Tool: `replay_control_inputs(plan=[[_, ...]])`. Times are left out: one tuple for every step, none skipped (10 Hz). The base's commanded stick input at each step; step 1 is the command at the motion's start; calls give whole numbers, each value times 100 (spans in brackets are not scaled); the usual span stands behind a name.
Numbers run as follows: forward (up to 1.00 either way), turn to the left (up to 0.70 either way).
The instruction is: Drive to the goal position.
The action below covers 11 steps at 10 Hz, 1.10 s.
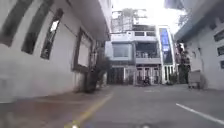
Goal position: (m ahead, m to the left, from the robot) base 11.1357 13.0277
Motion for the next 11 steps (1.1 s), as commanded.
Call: replay_control_inputs(plan=[[100, 0], [100, -31], [100, -40], [100, -40], [100, -40], [100, -40], [100, -40], [100, -40], [100, -40], [100, -40], [100, -14]])
